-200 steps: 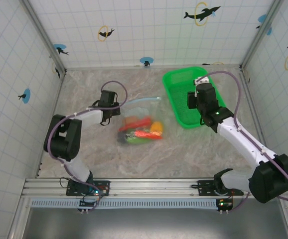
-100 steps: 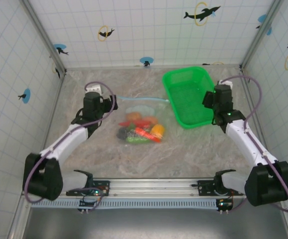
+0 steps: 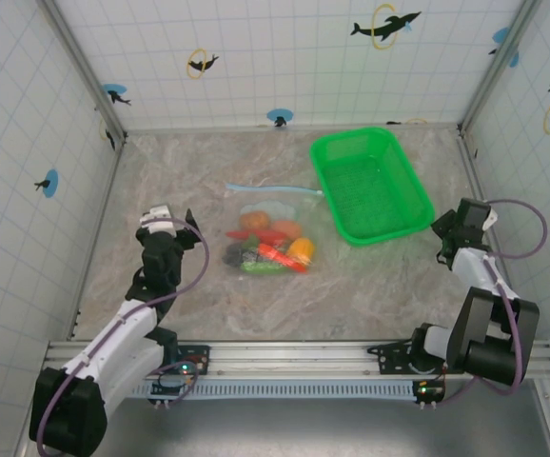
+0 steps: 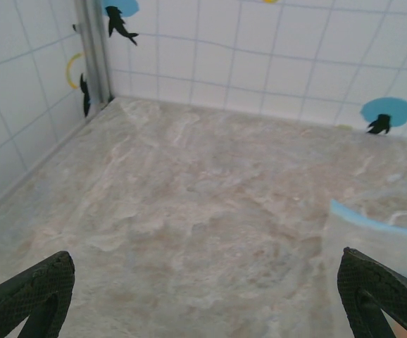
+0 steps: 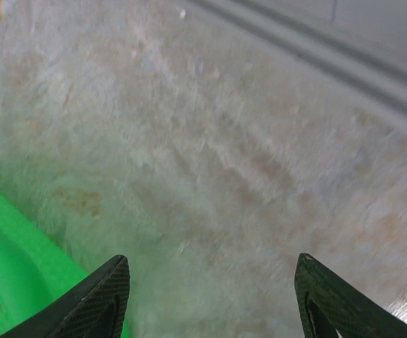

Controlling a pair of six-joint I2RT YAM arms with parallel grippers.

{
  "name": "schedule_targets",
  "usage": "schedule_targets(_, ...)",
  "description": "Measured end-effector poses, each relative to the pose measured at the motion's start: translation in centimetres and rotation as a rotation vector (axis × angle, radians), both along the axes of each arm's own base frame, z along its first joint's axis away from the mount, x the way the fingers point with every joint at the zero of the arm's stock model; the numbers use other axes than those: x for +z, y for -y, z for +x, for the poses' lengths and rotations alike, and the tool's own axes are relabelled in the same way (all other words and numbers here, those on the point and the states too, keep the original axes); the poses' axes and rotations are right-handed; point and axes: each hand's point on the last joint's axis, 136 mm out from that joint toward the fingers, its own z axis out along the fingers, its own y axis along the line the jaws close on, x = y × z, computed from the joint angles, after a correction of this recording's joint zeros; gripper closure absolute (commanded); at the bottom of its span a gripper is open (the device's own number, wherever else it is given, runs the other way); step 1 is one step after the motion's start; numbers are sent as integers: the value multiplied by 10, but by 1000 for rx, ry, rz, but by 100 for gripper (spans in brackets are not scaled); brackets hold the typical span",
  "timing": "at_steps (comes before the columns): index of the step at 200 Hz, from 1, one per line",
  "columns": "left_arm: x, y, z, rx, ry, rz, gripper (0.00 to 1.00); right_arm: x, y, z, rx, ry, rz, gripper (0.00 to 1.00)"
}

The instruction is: Place the food in the zip-top bag and seal the zipper

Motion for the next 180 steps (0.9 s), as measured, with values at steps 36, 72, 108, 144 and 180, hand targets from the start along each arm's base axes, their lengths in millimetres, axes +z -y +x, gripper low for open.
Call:
schedule_targets(36,-13,-8,1,30,-48,23,2,46,-21,0,57,129,-53,41)
schedule_targets(72,-9,5,-4,-71,-32,27,2,89,-90,-14,255,231,-99,52)
schedule_targets(108,-27,5,-20,-93,-47,30,2,42,-144,-50,483,-9,-131,47)
schedule_targets(144,-44,-6,-28,-57,-79,39,2,-3,-149,-80,564,-194,-154,46)
schedule_targets(180,-65,-19,-35,-17,-95,43,2,-40,-148,-92,658,-290,-210,39)
